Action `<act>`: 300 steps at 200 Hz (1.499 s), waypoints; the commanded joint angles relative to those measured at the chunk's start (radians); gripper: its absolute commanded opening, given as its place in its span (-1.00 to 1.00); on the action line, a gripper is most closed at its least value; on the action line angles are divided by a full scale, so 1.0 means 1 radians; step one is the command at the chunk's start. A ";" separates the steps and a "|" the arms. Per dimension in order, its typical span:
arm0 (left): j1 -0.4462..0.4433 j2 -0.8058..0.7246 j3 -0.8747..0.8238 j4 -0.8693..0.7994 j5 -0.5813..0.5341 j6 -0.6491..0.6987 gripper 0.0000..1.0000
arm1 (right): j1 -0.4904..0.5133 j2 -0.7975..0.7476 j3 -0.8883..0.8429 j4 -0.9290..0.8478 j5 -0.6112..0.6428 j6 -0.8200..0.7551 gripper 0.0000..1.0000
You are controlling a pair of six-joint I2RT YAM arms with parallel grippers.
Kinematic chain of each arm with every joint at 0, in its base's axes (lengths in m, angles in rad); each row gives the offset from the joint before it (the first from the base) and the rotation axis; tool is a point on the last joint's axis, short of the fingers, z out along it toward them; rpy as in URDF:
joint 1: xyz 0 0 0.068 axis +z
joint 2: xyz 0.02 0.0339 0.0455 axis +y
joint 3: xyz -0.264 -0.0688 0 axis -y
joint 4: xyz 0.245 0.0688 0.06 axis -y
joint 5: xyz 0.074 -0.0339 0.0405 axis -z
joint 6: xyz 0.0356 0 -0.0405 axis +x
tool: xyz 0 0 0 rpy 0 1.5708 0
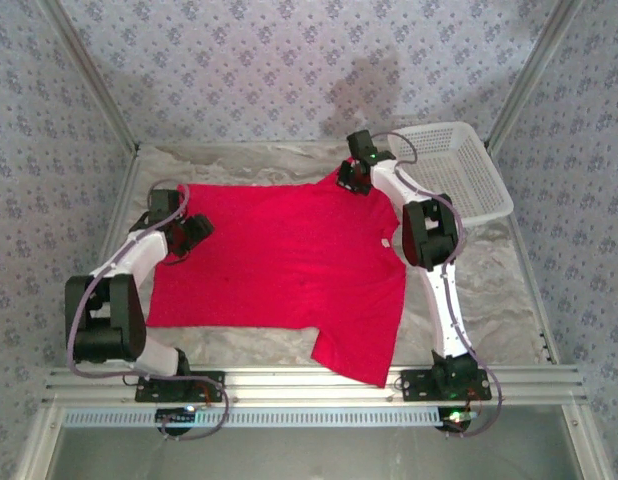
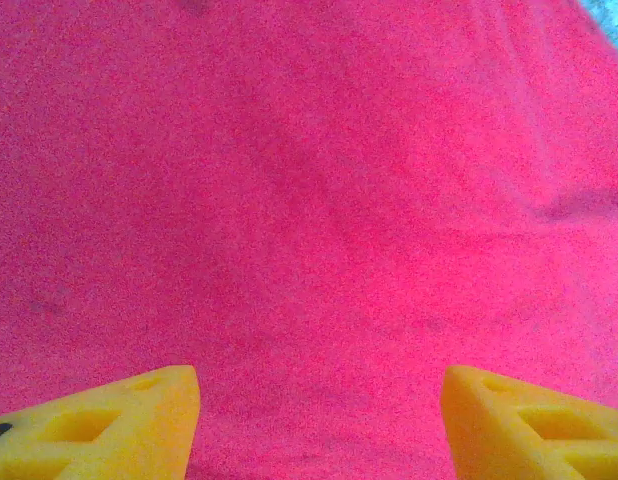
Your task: Fold the inside-out t-shirt
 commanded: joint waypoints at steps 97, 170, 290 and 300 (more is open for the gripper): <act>-0.026 0.011 0.015 0.023 0.011 0.003 0.25 | 0.000 0.165 0.408 0.364 -0.032 0.053 -1.00; -0.058 0.025 0.056 0.029 0.017 -0.038 0.27 | -0.034 0.187 0.417 0.285 -0.266 0.135 1.00; 0.023 0.673 0.681 -0.065 0.195 -0.094 0.24 | -0.041 0.017 -0.041 0.197 -0.098 -0.052 1.00; 0.043 0.718 0.728 -0.088 0.192 -0.094 0.24 | -0.055 0.040 -0.031 0.195 -0.097 -0.038 1.00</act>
